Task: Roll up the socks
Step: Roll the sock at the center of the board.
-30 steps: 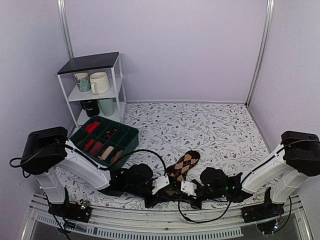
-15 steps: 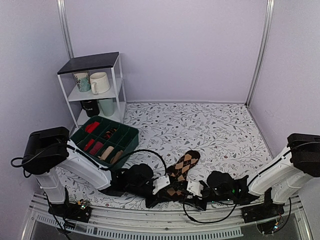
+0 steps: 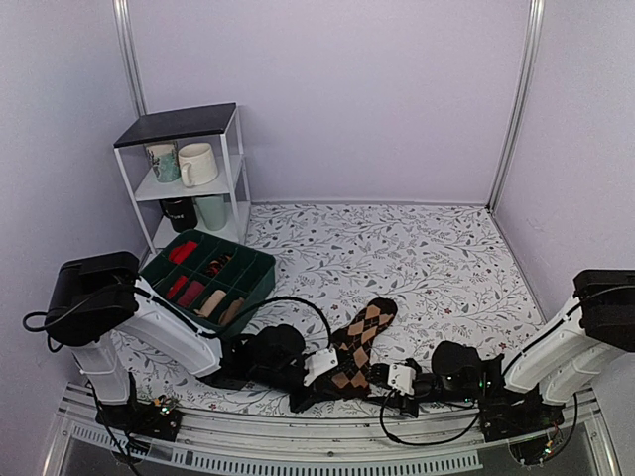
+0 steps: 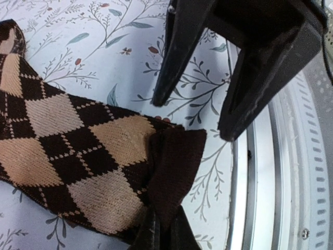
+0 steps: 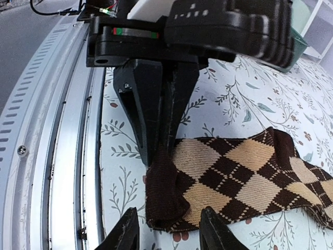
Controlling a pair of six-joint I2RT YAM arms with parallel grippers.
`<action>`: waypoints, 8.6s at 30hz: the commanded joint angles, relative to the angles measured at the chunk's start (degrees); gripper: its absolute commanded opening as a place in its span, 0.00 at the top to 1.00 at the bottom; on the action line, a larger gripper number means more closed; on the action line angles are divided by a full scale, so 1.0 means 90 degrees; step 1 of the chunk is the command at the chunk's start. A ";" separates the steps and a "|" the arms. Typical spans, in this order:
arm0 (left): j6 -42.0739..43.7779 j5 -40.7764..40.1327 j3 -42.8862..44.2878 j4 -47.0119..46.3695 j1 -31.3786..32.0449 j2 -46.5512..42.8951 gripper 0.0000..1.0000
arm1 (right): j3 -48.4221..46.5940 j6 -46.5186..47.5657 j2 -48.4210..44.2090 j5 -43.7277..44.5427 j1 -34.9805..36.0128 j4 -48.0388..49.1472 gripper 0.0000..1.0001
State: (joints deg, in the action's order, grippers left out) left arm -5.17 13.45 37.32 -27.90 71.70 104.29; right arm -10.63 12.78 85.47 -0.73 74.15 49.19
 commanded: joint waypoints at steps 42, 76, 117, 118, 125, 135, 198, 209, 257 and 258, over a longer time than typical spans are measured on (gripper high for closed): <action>0.2146 -0.3113 -0.1579 -0.3767 -0.0020 -0.1605 0.01 | -0.0284 -0.2639 0.0765 -0.1491 -0.0440 -0.0952 1.00; 0.3885 -0.1044 -0.1292 -0.2242 0.0694 -0.0393 0.34 | -0.1050 -0.4562 0.1819 -0.3751 -0.1595 -0.1462 1.00; 0.3491 -0.2056 -0.0828 -0.1777 0.0671 -0.0302 0.41 | -0.0438 -0.5999 0.1564 -0.3306 -0.1660 -0.1042 1.00; 0.3538 -0.1981 -0.0857 -0.1775 0.0676 -0.0381 0.44 | -0.0423 -0.6034 0.1551 -0.3296 -0.1658 -0.1042 1.00; 0.3621 -0.1776 -0.0787 -0.1772 0.0810 -0.0182 0.53 | -0.0353 -0.6245 0.1471 -0.3260 -0.1663 -0.1051 1.00; 0.3763 -0.1432 -0.0319 -0.1506 0.0856 0.0229 0.55 | -0.0347 -0.6257 0.1482 -0.3274 -0.1663 -0.1056 1.00; 0.1043 0.0855 0.1073 0.2758 -0.0212 0.0865 1.00 | 0.0139 -0.1004 -0.0398 0.1954 0.1161 -0.0169 0.61; 0.1058 0.1002 0.1085 0.2768 -0.0239 0.1109 1.00 | 0.0068 -0.1009 0.0265 0.1514 0.1165 0.0040 0.63; 0.3743 -0.0998 0.0032 -0.1101 0.0507 0.0086 0.61 | -0.0031 -0.5358 0.0430 -0.1607 -0.0663 -0.1860 1.00; 0.3771 -0.1058 0.0034 -0.1071 0.0509 0.0108 0.61 | -0.0005 -0.5356 0.0380 -0.1651 -0.0711 -0.1874 1.00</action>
State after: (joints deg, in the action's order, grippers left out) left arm 26.59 6.39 37.54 -38.24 75.66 103.37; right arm -12.58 -34.70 87.53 -12.16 68.71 41.50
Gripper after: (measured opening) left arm 0.388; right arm 0.039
